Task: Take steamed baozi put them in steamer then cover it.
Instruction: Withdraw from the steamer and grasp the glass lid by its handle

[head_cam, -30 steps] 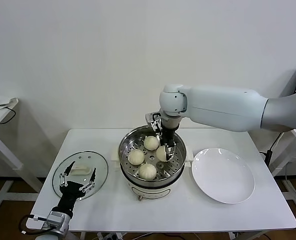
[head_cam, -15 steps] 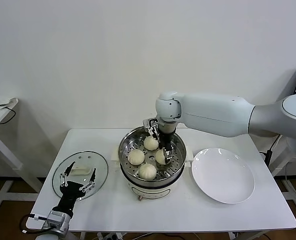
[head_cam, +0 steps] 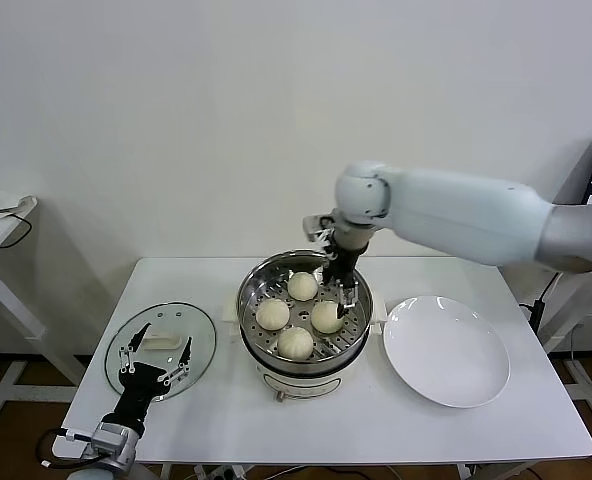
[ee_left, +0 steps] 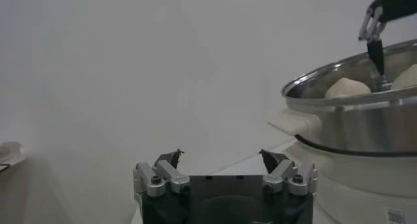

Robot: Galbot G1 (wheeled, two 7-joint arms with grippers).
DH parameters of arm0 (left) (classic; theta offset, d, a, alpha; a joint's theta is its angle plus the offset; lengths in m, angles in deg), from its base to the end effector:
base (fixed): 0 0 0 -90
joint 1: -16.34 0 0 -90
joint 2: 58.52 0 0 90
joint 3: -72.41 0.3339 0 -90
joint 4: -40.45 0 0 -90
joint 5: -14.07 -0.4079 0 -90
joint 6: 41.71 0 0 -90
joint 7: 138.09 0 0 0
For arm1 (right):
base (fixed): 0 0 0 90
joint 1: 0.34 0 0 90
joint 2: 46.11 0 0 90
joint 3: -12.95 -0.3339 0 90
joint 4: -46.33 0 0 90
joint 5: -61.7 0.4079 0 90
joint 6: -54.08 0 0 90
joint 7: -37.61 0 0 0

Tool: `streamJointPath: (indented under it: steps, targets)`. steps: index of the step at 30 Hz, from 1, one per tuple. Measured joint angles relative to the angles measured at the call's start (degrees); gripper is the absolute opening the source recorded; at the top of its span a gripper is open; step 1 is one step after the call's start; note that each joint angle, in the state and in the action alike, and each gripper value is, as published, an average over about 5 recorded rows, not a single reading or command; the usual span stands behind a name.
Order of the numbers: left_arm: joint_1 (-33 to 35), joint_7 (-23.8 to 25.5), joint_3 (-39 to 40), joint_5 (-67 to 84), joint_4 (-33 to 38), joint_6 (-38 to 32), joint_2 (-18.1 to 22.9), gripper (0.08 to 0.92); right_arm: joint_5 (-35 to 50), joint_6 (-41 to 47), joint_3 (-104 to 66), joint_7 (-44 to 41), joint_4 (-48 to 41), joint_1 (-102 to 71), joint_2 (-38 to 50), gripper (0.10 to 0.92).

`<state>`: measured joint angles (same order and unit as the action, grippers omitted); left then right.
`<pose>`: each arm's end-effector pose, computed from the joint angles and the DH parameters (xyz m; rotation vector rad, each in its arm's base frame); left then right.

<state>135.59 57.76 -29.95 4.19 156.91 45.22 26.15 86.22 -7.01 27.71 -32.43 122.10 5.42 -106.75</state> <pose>0.2408 0.0920 -0.3001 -0.2141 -3.0380 -0.5464 0.5731 0.1204 -0.0434 1.4881 -1.2380 1.3154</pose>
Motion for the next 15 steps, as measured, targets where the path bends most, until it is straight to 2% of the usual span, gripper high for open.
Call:
streamJointPath:
  steps: [8, 15]
  targets:
    - [-0.49, 1.56, -0.11, 2.67, 1.36, 1.74, -0.25, 0.823, 2.53, -2.42, -11.24, 2.98, 4.32, -4.59, 12.17, 0.823]
    - [-1.41, 1.61, 0.07, 5.22, 1.29, 2.7, 0.13, 0.823, 9.62, -8.94, -25.25, 16.02, 9.02, -15.32, 23.06, 0.823]
